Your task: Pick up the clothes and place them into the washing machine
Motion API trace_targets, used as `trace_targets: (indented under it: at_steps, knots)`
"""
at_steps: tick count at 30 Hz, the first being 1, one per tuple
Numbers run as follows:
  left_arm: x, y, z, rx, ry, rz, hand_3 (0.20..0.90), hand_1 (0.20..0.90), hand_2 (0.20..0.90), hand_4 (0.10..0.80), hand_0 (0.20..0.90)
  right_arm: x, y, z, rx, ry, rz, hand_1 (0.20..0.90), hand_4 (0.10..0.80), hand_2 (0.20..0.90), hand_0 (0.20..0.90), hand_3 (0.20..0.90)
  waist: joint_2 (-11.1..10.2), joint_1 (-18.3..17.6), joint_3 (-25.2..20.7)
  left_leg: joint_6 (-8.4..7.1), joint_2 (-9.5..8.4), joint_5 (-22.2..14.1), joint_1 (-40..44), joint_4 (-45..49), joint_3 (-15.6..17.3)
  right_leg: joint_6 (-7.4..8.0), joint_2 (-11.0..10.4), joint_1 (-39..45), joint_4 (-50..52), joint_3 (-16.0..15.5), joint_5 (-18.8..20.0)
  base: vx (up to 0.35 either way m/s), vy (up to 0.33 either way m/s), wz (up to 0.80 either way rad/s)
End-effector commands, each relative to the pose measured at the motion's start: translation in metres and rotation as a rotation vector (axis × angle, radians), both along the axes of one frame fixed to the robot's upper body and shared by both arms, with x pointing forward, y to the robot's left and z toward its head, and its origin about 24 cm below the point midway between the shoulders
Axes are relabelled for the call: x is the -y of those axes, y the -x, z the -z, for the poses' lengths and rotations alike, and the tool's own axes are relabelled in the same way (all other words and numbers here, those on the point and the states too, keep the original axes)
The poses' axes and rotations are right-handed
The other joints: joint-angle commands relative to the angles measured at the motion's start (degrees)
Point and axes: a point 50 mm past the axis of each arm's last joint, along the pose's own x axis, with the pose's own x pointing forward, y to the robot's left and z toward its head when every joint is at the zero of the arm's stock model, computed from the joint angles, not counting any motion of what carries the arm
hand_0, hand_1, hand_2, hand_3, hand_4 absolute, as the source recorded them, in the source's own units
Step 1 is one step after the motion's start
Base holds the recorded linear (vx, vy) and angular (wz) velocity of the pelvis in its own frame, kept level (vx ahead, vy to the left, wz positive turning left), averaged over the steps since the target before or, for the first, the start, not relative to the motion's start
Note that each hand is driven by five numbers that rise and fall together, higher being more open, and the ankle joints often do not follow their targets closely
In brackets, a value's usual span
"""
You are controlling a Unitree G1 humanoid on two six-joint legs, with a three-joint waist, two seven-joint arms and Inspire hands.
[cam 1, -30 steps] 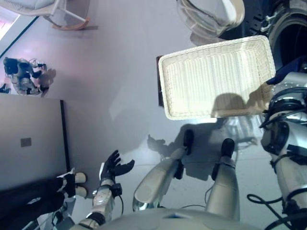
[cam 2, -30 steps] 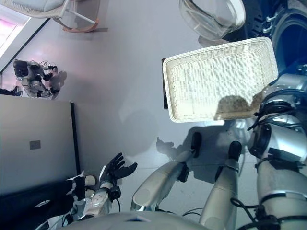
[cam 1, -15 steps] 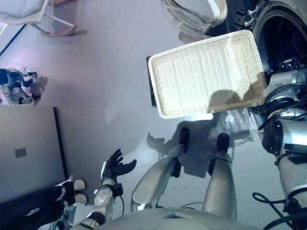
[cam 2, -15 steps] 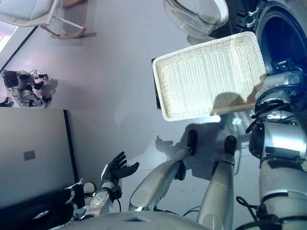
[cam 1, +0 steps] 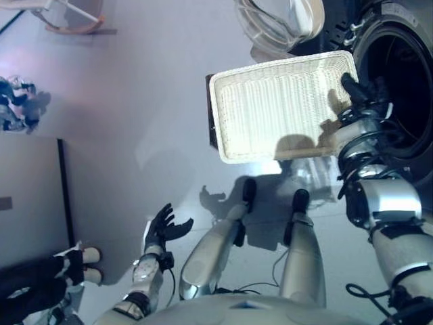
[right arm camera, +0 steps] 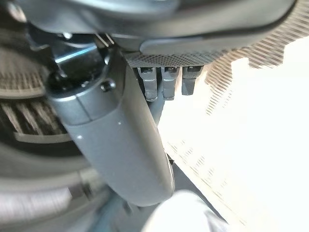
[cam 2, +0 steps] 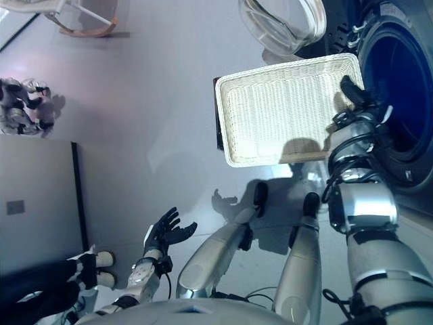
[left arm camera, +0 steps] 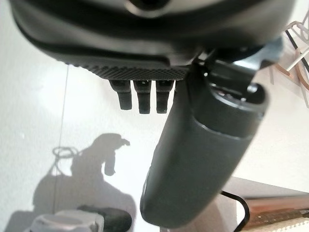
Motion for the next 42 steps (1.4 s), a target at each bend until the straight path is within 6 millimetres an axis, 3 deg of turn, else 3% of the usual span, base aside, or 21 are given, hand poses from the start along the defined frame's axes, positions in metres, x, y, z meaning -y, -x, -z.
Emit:
trace_targets:
  at_steps: [1,2,3,4,5,6,11,18,19,21,22,23,24,26,27,34,38,42]
  knots:
    - [-0.044,0.004,-0.004,-0.006,-0.079,-0.124,0.9,0.9,0.9,0.8,0.9,-0.014,-0.004,-0.018,0.132,0.127,-0.093,0.9,0.8,0.9,0.9,0.9,-2.9,0.9,-1.8,-2.0,-0.99,-7.9,-2.0,7.3,1.3,-0.77,0.1,7.1,-7.0,-0.9,1.5,0.04,-0.001,0.04]
    - [-0.045,0.006,-0.003,-0.017,-0.075,-0.132,0.9,0.9,0.9,0.8,0.9,-0.018,0.001,0.003,0.101,0.1,-0.106,0.9,0.8,0.9,0.9,0.9,-3.9,0.6,-2.4,-1.97,-0.84,-8.1,-0.8,7.1,1.3,-0.71,0.2,8.5,-7.5,-1.1,1.5,0.041,-0.001,0.03]
    - [-0.046,0.007,-0.002,-0.019,-0.076,-0.132,0.9,0.9,0.9,0.8,0.9,-0.019,0.001,0.003,0.099,0.099,-0.106,0.9,0.8,0.9,0.9,0.9,-4.0,0.6,-2.4,-1.97,-0.84,-8.1,-0.7,7.0,1.2,-0.71,0.2,8.7,-7.6,-1.2,1.6,0.056,0.001,0.05]
    - [-0.046,0.009,-0.001,-0.027,-0.076,-0.133,0.9,0.9,0.9,0.8,0.9,-0.021,0.005,0.017,0.068,0.096,-0.116,0.9,0.8,0.9,0.9,0.9,-4.5,0.4,-2.9,-1.99,-0.78,-8.2,0.0,6.9,1.2,-0.68,0.2,9.6,-7.9,-1.3,1.6,0.08,-0.009,0.05]
    - [-0.047,0.013,0.001,-0.042,-0.073,-0.146,0.9,0.9,0.9,0.8,0.9,-0.024,0.014,0.043,0.019,0.08,-0.134,0.9,0.8,0.9,0.9,0.9,-5.7,0.0,-3.8,-2.02,-0.56,-8.5,1.5,6.6,1.2,-0.53,0.3,11.6,-9.1,-1.5,1.8,0.08,-0.009,0.02]
    - [-0.047,0.014,0.001,-0.043,-0.073,-0.146,0.9,0.9,0.9,0.8,0.9,-0.025,0.014,0.044,0.018,0.079,-0.134,0.9,0.8,0.9,0.9,0.9,-5.7,0.0,-3.8,-2.02,-0.56,-8.5,1.7,6.5,1.1,-0.53,0.3,11.7,-9.3,-1.5,1.8,0.076,-0.009,0.0]
    - [-0.051,0.025,0.006,-0.082,-0.08,-0.158,0.9,0.9,0.9,0.8,0.9,-0.023,0.052,0.112,-0.185,0.098,-0.143,0.9,0.8,0.9,0.9,0.9,-8.7,-1.2,-7.5,-2.21,0.06,-8.8,5.5,5.3,1.0,-0.06,0.5,16.3,-12.9,-2.0,2.7,0.091,-0.023,0.01]
    - [-0.057,0.04,0.012,-0.165,-0.134,-0.14,0.9,0.9,0.9,0.8,0.9,-0.032,0.137,0.211,-0.616,0.19,-0.241,0.9,0.8,0.9,0.9,0.9,-12.7,-2.8,-13.2,-2.25,0.61,-10.1,11.6,3.7,1.0,0.35,0.9,22.4,-16.8,-2.5,3.5,0.091,-0.053,-0.03]
    - [-0.06,0.044,0.013,-0.18,-0.16,-0.139,0.9,0.9,0.9,0.8,0.9,-0.036,0.16,0.228,-0.695,0.221,-0.27,0.9,0.8,0.9,0.9,0.9,-13.5,-3.3,-15.0,-2.2,0.79,-10.3,13.3,3.1,1.1,0.53,1.0,23.9,-17.9,-2.5,3.8,0.133,-0.063,-0.04]
    - [-0.06,0.047,0.014,-0.19,-0.175,-0.124,0.9,0.9,0.9,0.8,0.9,-0.037,0.171,0.235,-0.724,0.221,-0.281,0.9,0.8,0.9,0.9,0.9,-13.8,-3.5,-15.8,-2.19,0.98,-10.4,14.4,2.5,1.3,0.6,1.1,24.8,-18.5,-2.6,3.9,0.081,-0.037,-0.05]
    - [-0.06,0.049,0.015,-0.206,-0.189,-0.109,0.9,0.9,0.9,0.8,0.9,-0.037,0.184,0.243,-0.766,0.237,-0.289,0.9,0.8,0.9,0.9,0.9,-14.1,-3.9,-16.6,-2.18,1.15,-10.4,15.2,2.2,1.5,0.69,1.2,25.5,-18.8,-2.6,4.0,0.081,-0.034,-0.06]
    - [-0.06,0.057,0.018,-0.241,-0.199,-0.091,0.9,0.9,0.9,0.8,0.9,-0.04,0.209,0.257,-0.838,0.211,-0.296,0.9,0.8,0.9,0.9,0.9,-14.5,-4.4,-18.0,-2.1,1.46,-10.7,17.0,1.5,1.7,0.76,1.4,26.9,-19.4,-2.5,4.0,0.081,-0.034,-0.04]
    - [-0.06,0.057,0.018,-0.241,-0.2,-0.091,0.9,0.9,0.9,0.8,0.9,-0.04,0.209,0.257,-0.839,0.211,-0.296,0.9,0.8,0.9,0.9,0.9,-14.5,-4.4,-18.0,-2.1,1.46,-10.6,17.1,1.4,1.7,0.76,1.4,27.1,-19.4,-2.5,4.0,0.075,-0.026,0.0]
    - [-0.059,0.068,0.023,-0.289,-0.184,-0.086,0.9,0.9,0.9,0.8,0.9,-0.043,0.247,0.276,-0.959,0.175,-0.323,0.9,0.8,0.9,0.9,0.9,-14.8,-5.0,-19.9,-2.04,1.83,-10.8,19.1,0.5,1.9,0.85,1.6,28.7,-20.3,-2.4,4.0,0.054,-0.021,-0.03]
    - [-0.059,0.069,0.023,-0.289,-0.184,-0.086,0.9,0.9,0.9,0.8,0.9,-0.044,0.247,0.276,-0.96,0.175,-0.324,0.9,0.8,0.9,0.9,0.9,-14.8,-5.0,-19.9,-2.04,1.83,-10.8,19.2,0.4,1.9,0.85,1.6,28.8,-20.4,-2.4,4.0,0.055,-0.017,-0.06]
    - [-0.056,0.095,0.033,-0.414,-0.167,-0.048,0.9,0.9,0.9,0.8,0.9,-0.053,0.311,0.3,-1.193,0.114,-0.388,0.9,0.8,0.9,0.9,0.9,-15.2,-6.4,-22.8,-2.38,2.9,-9.6,24.0,-4.4,2.6,1.18,2.0,31.9,-21.7,-2.6,4.1,0.013,-0.006,-0.03]
    - [-0.052,0.104,0.037,-0.476,-0.16,0.018,0.9,0.9,0.9,0.8,0.9,-0.045,0.346,0.305,-1.377,0.126,-0.421,0.9,0.8,0.9,0.9,0.9,-15.2,-6.8,-23.9,-2.2,2.91,-10.3,25.2,-3.7,2.4,1.24,2.1,33.4,-21.6,-3.0,3.6,0.013,-0.002,0.01]
    - [-0.047,0.112,0.04,-0.512,-0.141,0.059,0.9,0.9,0.9,0.8,0.9,-0.042,0.361,0.306,-1.454,0.109,-0.435,0.9,0.8,0.9,0.9,0.9,-14.9,-7.0,-25.1,-2.15,3.04,-10.8,25.9,-3.7,2.6,1.19,2.1,34.1,-21.6,-3.1,3.2,0.019,0.0,0.04]
